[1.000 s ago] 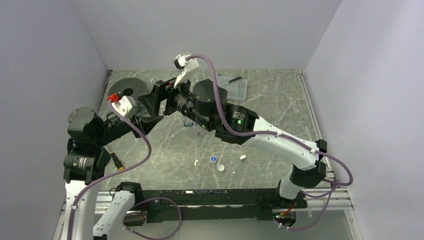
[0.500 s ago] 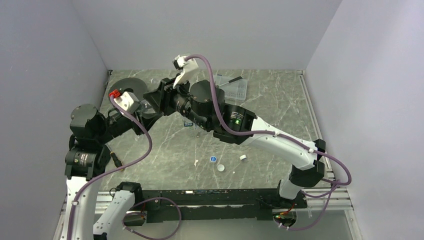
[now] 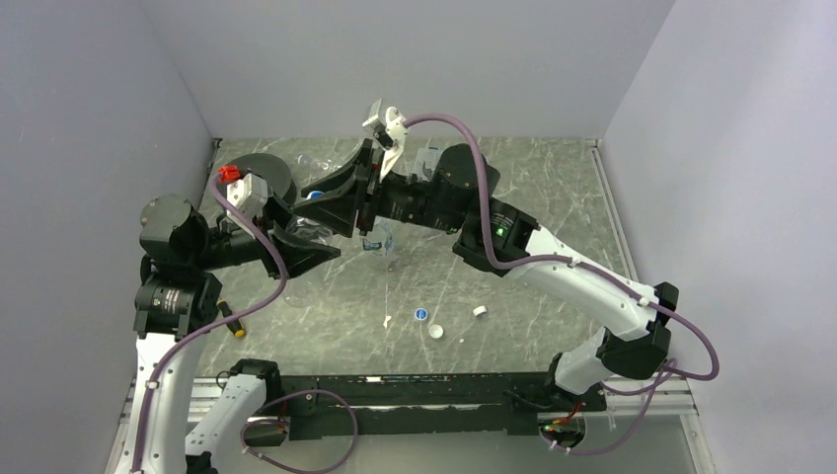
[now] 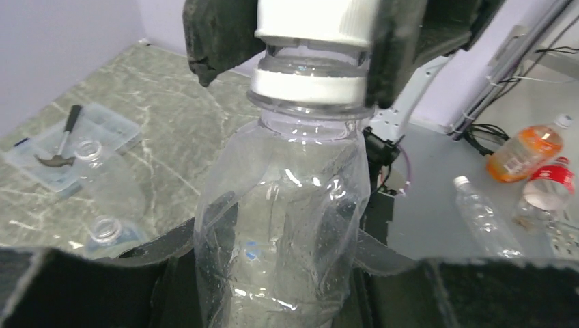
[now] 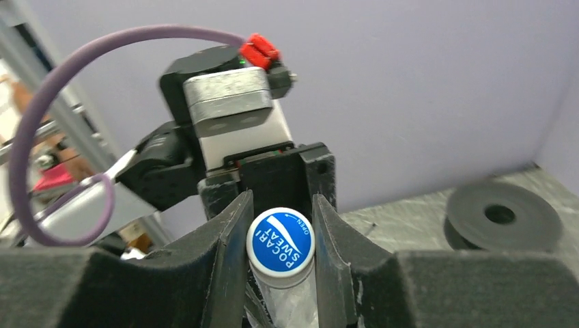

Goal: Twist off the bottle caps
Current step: Unscrew the bottle cap from the plastic bottle.

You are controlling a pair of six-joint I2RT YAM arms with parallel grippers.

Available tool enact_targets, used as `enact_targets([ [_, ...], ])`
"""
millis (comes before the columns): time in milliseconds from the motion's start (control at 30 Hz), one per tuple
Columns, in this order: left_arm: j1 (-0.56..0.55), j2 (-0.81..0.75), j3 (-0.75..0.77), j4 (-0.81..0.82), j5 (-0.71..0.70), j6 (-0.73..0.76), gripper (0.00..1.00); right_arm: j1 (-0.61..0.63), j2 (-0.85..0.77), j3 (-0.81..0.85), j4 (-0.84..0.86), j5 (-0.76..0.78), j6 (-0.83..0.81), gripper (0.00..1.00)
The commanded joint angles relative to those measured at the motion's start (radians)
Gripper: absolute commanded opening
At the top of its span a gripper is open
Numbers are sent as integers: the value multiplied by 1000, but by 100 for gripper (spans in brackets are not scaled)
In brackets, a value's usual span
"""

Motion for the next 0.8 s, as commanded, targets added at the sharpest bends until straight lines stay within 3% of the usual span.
enact_targets([
  [0,-2,-13,25,97,162,-111,0,-66,-32,-9,167,-275,13,36],
  [167,-2,-19,44,0,65,3,0,-65,-8,42,65,-130,23,69],
  [267,-2,-22,47,-49,-43,85,0,-56,-20,48,7,45,49,98],
  [367,-2,-27,48,-95,-257,165,0,-53,-36,77,-75,285,109,100],
  [467,-2,-33,37,-110,-385,269,0,-50,-39,110,-118,396,167,100],
  [600,-2,-41,17,-106,-456,300,0,-22,15,190,-176,431,176,100],
  [767,-2,-35,13,-115,-446,303,0,-2,106,294,-235,380,170,100],
])
